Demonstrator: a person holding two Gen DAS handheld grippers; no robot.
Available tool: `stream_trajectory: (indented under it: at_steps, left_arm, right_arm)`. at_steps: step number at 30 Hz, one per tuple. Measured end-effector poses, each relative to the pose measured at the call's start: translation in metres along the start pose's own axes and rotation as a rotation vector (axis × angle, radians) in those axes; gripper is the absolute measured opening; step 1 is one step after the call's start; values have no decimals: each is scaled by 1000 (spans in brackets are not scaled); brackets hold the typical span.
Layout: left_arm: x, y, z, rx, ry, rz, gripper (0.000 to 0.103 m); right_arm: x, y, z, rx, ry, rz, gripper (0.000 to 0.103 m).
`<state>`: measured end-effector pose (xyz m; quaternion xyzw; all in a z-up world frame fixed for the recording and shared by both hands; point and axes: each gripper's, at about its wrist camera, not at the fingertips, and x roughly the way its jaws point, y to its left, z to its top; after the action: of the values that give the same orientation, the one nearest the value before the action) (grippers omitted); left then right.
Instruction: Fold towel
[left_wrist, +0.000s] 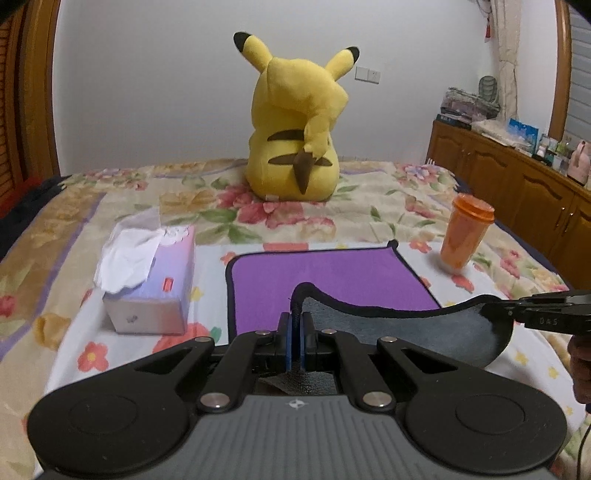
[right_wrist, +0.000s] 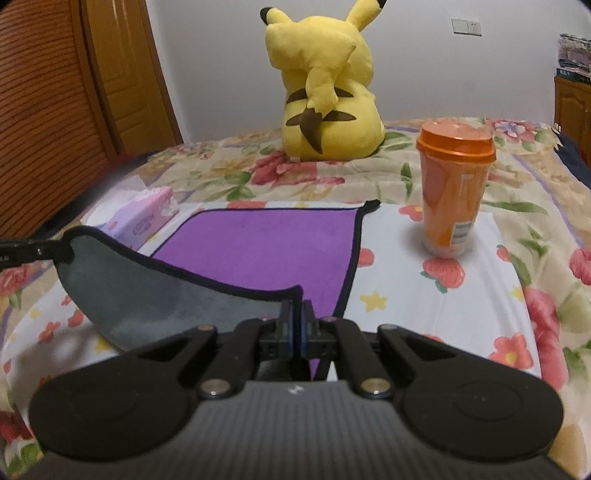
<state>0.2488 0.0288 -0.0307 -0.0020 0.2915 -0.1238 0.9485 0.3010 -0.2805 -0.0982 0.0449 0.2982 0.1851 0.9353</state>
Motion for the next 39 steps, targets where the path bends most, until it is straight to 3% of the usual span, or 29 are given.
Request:
stream_trajectory:
  at_steps: [17, 39]
  left_arm:
    - [5, 4, 26, 40, -66, 22, 6]
    - [48, 7, 57, 63, -105, 31, 6]
  right_arm:
    - [0, 1, 26, -54, -128, -34, 5]
    - [37, -3, 64, -147, -174, -89, 5]
